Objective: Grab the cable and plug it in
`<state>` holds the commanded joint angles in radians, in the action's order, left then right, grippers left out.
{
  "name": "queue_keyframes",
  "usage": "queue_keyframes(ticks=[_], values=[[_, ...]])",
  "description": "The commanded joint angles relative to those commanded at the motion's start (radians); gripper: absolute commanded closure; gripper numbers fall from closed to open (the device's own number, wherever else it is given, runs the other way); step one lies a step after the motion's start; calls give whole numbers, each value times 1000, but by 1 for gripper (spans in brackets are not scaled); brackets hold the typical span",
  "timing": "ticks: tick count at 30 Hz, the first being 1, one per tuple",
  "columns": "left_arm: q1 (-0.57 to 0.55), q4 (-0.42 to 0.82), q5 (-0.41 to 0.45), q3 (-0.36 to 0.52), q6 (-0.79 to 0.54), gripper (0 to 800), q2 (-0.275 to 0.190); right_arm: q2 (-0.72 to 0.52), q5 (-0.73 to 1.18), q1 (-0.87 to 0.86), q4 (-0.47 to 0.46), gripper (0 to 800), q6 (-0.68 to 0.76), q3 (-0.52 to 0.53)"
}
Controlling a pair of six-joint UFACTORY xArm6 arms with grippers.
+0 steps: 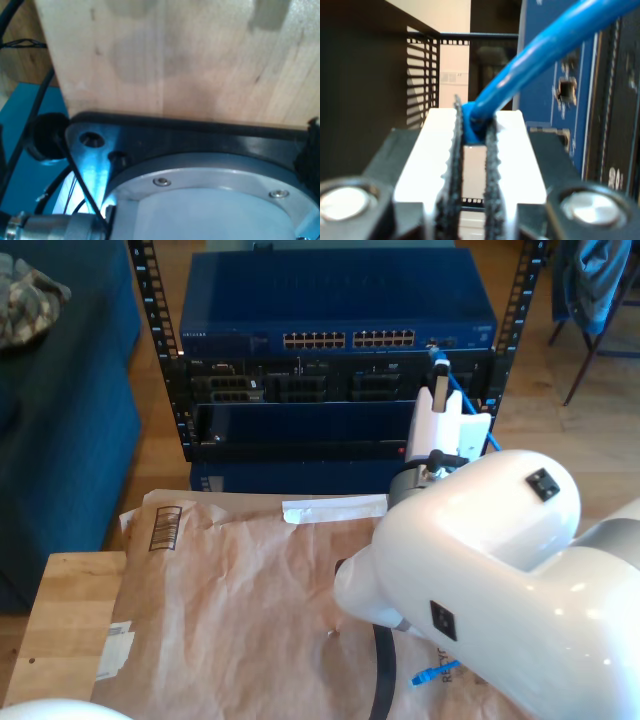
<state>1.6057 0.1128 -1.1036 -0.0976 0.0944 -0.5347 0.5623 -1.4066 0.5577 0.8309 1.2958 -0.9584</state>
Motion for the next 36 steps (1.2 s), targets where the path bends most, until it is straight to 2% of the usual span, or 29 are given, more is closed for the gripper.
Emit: queue_keyframes(ticks=[8, 18, 25, 36], values=[[0, 0, 0, 0, 0, 0, 0, 84, 41, 9, 66, 799, 3, -164], [0, 0, 0, 0, 0, 0, -2, 144, 117, 11, 115, 800, 3, -284], [0, 0, 0, 0, 0, 0, 0, 153, 133, 9, 115, 800, 2, -318], [0, 0, 0, 0, 0, 0, 0, 150, 132, 9, 130, 800, -28, -311]])
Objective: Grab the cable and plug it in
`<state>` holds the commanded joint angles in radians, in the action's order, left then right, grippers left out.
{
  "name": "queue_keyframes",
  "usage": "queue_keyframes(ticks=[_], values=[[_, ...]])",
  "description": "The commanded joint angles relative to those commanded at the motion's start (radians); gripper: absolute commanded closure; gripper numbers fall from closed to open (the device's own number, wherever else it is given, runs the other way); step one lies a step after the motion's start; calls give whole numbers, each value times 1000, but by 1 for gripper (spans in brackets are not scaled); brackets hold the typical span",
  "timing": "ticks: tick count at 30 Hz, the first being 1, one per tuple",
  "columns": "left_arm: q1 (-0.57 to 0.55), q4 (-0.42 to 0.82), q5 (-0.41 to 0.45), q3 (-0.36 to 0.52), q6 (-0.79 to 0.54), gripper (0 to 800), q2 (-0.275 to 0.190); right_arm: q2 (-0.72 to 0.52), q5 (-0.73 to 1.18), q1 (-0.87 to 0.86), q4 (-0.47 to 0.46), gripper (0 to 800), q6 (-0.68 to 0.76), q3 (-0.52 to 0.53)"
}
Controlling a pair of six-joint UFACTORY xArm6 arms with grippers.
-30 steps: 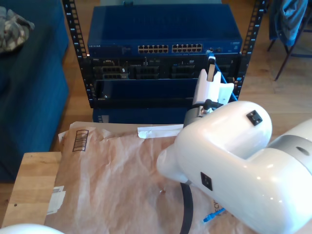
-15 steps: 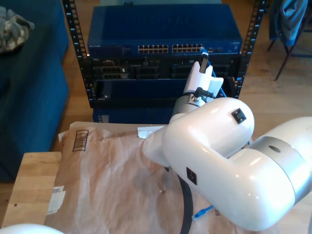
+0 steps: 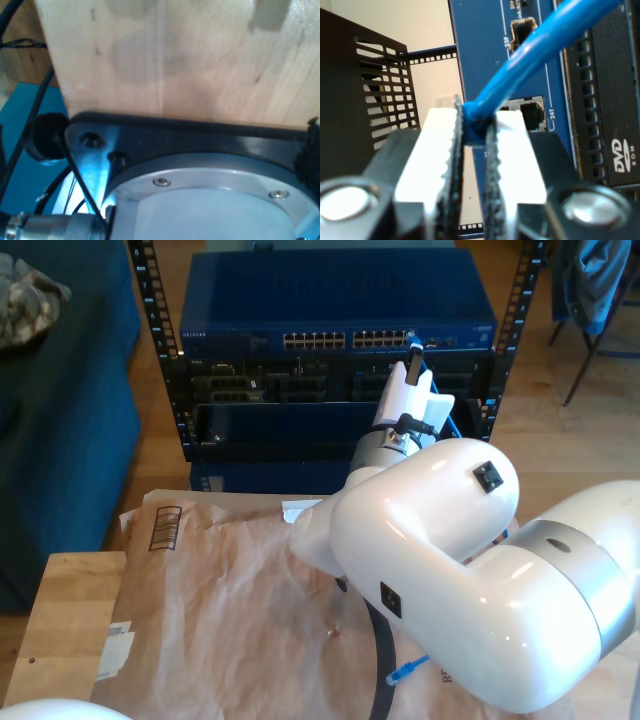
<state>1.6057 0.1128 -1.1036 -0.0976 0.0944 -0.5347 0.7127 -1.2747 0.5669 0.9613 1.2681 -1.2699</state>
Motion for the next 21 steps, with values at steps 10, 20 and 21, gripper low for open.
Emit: queue_keyframes(ticks=[10, 20, 21], values=[[0, 0, 0, 0, 0, 0, -2, 11, -2, 2, 18, 800, -75, -5], [0, 0, 0, 0, 0, 0, 0, 46, -2, 17, 74, 800, -126, -72], [0, 0, 2, 0, 0, 0, 0, 48, -2, 18, 74, 800, -126, -75]])
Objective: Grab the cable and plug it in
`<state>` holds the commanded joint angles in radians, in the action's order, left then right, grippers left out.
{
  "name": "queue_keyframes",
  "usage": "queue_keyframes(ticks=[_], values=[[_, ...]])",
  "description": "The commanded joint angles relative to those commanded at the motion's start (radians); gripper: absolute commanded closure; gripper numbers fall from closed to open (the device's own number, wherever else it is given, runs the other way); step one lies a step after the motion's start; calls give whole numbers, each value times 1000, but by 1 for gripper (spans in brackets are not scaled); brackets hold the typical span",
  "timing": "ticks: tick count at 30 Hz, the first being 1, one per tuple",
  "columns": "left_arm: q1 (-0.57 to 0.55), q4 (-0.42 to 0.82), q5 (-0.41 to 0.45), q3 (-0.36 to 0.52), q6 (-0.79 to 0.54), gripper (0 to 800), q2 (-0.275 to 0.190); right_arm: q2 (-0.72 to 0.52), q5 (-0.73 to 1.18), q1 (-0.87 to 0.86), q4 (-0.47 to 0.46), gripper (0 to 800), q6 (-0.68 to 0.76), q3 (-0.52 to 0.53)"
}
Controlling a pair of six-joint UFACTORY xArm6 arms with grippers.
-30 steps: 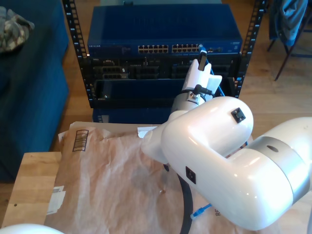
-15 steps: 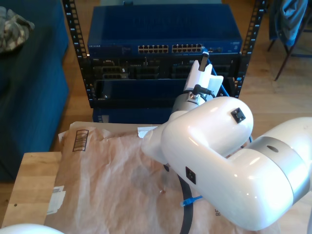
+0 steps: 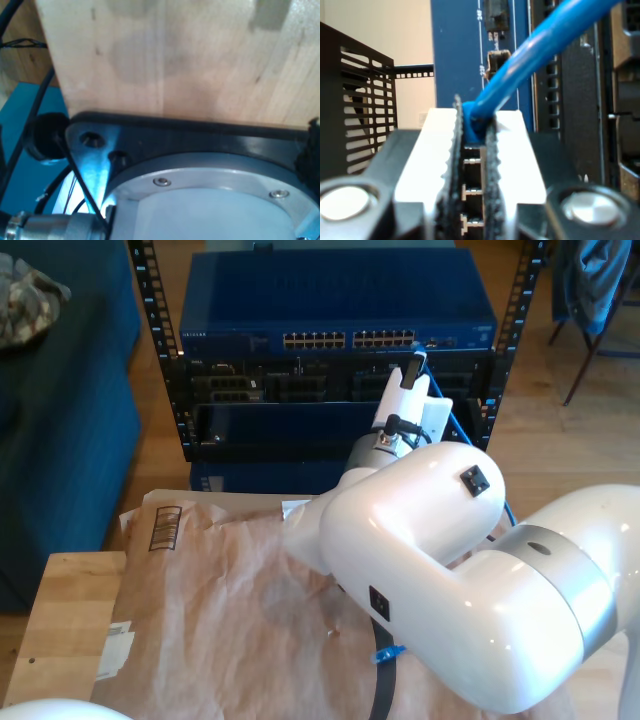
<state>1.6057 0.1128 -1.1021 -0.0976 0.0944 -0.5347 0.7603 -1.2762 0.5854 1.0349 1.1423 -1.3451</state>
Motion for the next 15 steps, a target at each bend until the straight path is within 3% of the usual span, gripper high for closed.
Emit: queue_keyframes(ticks=[15], values=[[0, 0, -2, 0, 0, 0, 0, 49, 0, 5, -2, 800, 2, -75]])
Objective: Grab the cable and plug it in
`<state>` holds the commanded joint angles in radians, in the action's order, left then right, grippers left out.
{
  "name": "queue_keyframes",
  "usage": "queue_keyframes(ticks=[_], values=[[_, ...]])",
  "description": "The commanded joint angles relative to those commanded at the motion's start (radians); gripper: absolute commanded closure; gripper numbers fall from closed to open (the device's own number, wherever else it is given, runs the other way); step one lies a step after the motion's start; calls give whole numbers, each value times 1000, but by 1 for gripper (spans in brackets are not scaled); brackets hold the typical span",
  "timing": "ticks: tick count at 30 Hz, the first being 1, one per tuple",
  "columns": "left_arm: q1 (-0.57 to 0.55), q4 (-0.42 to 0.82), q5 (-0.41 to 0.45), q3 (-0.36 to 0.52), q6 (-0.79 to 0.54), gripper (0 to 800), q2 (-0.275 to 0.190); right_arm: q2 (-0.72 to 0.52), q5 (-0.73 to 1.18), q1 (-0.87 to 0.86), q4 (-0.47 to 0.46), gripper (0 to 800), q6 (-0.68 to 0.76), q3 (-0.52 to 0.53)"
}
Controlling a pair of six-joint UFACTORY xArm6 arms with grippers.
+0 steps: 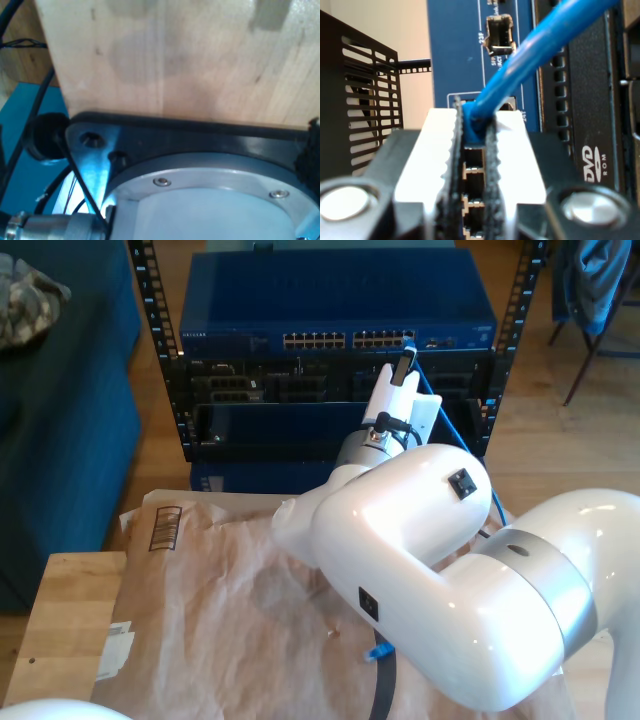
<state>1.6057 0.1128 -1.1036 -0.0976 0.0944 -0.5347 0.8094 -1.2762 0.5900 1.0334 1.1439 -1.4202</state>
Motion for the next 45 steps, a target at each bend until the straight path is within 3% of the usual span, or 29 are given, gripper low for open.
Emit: queue_keyframes(ticks=[45], values=[[0, 0, 0, 0, 0, 0, 0, 20, 6, -17, -6, 800, 3, -35]])
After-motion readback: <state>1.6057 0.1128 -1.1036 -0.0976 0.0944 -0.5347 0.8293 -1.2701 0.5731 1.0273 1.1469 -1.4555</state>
